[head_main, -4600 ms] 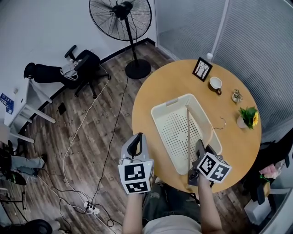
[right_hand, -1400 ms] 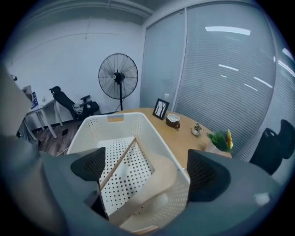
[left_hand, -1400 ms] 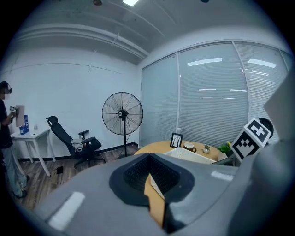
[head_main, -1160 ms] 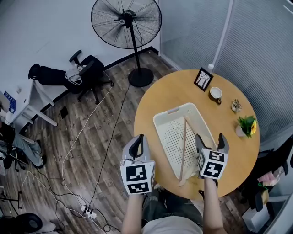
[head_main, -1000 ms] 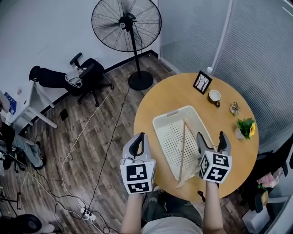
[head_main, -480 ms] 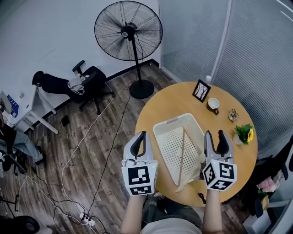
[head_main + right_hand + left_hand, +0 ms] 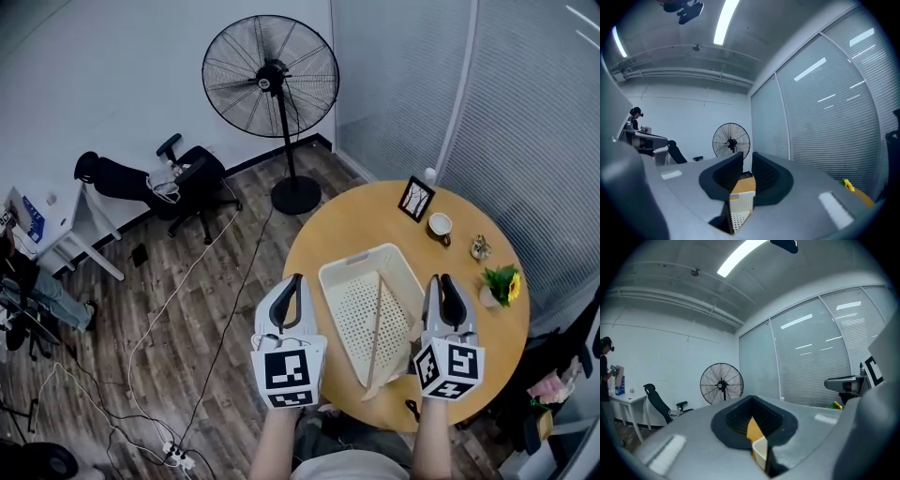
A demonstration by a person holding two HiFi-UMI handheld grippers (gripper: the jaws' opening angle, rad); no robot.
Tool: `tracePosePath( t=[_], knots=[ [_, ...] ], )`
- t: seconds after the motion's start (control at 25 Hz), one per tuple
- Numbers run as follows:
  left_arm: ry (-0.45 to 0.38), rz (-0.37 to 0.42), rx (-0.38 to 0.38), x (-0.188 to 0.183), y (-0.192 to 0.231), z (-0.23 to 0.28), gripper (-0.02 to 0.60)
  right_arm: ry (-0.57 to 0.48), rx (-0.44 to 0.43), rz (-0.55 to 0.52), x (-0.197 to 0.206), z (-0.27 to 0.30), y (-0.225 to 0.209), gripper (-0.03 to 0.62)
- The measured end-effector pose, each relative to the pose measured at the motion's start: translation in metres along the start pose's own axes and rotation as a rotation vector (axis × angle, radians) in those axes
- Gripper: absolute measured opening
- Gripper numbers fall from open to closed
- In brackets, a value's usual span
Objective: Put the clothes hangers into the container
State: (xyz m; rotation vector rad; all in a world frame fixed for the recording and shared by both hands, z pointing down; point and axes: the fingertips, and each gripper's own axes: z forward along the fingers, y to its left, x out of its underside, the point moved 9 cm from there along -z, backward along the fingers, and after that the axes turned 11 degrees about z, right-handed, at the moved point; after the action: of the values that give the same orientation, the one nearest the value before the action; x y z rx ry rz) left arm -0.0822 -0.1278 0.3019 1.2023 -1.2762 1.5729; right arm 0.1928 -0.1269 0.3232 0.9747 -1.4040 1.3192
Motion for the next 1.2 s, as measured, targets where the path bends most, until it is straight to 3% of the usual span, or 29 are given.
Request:
tracePosePath(
  t=[0.12,0.28,1.2],
  knots=[
    [0.001,-0.004,-0.001,0.0016,0.0006,-0.0010,0.000,-0.010,0.006,-0.014,0.0001,-0.0013,0.0018,0.040],
    [0.003,-0.006,-0.002,0.0013,0.0017,-0.0022,0.000,-0.009,0.008,-0.020,-0.0018,-0.0015,0.0033,0.026],
    [0.004,-0.020,0.017,0.0013,-0.0025,0.0054,0.000,0.010,0.009,0.003,-0.0021,0.0033,-0.0017,0.024]
  ],
)
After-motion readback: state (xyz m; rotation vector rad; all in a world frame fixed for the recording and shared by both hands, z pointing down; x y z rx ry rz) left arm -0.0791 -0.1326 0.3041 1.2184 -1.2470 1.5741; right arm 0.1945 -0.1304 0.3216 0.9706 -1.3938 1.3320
